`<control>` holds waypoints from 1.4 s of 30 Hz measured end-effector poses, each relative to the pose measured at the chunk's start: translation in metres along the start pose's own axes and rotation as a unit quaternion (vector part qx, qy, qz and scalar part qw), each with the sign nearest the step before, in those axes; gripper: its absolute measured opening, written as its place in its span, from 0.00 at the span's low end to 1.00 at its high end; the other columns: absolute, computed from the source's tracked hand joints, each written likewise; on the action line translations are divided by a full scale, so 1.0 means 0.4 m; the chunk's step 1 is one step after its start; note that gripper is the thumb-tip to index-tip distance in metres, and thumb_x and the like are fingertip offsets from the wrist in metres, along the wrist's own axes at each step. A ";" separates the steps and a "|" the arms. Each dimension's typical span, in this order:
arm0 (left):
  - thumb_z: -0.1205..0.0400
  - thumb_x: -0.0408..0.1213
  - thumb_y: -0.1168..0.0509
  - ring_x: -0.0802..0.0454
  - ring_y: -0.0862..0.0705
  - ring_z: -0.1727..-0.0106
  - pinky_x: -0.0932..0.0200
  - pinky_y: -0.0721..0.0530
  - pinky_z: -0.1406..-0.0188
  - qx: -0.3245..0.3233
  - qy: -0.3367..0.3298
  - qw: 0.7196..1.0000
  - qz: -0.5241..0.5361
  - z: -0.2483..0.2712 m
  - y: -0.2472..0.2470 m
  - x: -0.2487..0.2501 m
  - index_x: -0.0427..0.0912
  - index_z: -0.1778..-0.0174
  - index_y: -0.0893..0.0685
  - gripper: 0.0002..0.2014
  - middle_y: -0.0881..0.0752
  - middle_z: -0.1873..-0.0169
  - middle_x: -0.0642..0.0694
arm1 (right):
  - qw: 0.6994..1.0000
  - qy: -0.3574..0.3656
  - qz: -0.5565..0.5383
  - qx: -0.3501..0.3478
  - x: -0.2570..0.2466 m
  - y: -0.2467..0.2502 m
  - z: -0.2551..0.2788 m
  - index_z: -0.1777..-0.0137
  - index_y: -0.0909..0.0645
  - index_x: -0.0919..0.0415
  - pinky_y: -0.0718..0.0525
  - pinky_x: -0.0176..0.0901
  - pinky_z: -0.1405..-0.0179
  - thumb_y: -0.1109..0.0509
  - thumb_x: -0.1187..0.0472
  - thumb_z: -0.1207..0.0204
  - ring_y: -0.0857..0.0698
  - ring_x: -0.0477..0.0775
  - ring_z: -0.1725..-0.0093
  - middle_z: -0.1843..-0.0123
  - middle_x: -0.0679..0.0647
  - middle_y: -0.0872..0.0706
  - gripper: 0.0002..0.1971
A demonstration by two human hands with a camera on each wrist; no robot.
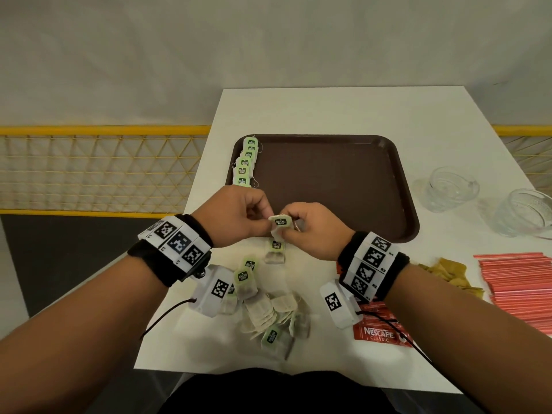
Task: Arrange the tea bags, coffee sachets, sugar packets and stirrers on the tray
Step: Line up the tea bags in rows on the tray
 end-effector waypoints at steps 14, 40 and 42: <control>0.25 0.40 0.24 0.53 0.12 0.57 0.62 0.19 0.59 0.107 0.191 0.973 -0.072 -0.064 0.142 -0.248 0.47 0.57 0.14 0.06 0.09 0.61 0.49 | 0.993 -0.098 -0.062 0.016 0.045 0.010 -0.043 0.50 0.35 0.62 0.27 0.49 0.68 0.33 0.75 0.31 0.29 0.51 0.67 0.59 0.55 0.26 0.16; 0.28 0.64 0.31 0.45 0.20 0.61 0.55 0.24 0.64 0.018 0.229 0.904 -0.362 -0.230 0.077 -0.291 0.43 0.63 0.24 0.25 0.17 0.60 0.44 | 0.975 -0.156 -0.129 0.088 0.080 0.027 -0.015 0.50 0.17 0.65 0.09 0.51 0.62 0.26 0.64 0.22 0.07 0.56 0.62 0.55 0.62 0.09 0.05; 0.29 0.64 0.30 0.45 0.21 0.63 0.56 0.26 0.66 0.015 0.236 0.897 -0.373 -0.248 0.080 -0.302 0.43 0.63 0.26 0.26 0.19 0.64 0.44 | 0.973 -0.156 -0.138 0.098 0.078 0.029 -0.009 0.52 0.16 0.64 0.10 0.43 0.65 0.25 0.64 0.22 0.07 0.55 0.62 0.55 0.62 0.09 0.04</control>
Point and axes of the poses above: each hand's wrist, its own z-axis away from the middle knuckle, its own y-axis out of the back of the hand, x = y × z, the point moved 8 cm from there along -z, towards the middle knuckle
